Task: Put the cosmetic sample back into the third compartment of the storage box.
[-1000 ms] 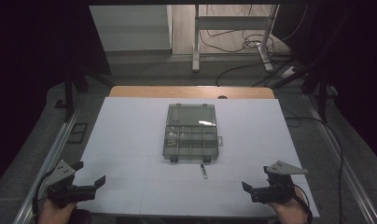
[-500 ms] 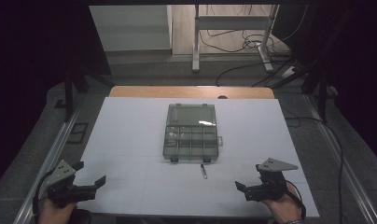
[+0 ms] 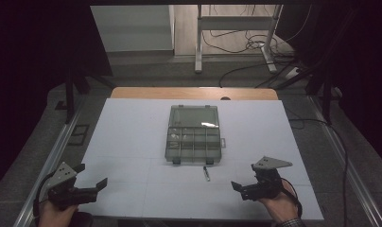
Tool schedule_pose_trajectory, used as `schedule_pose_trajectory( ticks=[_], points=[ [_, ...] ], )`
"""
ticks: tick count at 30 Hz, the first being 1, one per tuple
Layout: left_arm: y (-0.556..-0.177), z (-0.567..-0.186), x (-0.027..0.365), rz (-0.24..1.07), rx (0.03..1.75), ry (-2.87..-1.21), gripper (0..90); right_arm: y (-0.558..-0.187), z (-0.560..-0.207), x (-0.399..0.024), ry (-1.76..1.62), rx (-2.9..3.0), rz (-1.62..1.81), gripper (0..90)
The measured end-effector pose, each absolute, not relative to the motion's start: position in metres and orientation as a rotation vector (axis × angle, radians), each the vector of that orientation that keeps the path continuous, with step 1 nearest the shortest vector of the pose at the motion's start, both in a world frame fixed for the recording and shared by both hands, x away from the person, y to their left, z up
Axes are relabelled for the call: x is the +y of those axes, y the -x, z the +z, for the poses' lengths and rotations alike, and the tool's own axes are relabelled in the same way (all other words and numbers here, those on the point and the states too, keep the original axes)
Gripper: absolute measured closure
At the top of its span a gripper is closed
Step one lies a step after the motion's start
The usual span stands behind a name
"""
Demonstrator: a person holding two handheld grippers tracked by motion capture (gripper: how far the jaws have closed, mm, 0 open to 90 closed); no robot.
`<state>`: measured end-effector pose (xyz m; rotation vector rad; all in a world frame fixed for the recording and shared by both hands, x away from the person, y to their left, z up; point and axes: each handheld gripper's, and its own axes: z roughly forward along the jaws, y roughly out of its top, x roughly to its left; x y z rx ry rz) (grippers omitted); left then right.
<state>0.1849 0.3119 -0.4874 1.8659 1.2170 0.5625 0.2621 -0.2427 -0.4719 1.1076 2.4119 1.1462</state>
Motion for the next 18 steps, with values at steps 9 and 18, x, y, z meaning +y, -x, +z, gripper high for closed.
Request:
schedule_pose_trajectory(
  ticks=[9, 18],
  points=[
    [-0.185, -0.487, 0.312, 0.559, 1.218, -1.865, 1.5, -0.269, -0.474, -0.232, -1.119, 2.439, 1.15, 0.0],
    [-0.185, -0.488, 0.312, 0.556, 1.22, -1.864, 1.5, -0.276, -0.476, -0.222, -1.109, 2.459, 1.145, 0.0]
  ],
)
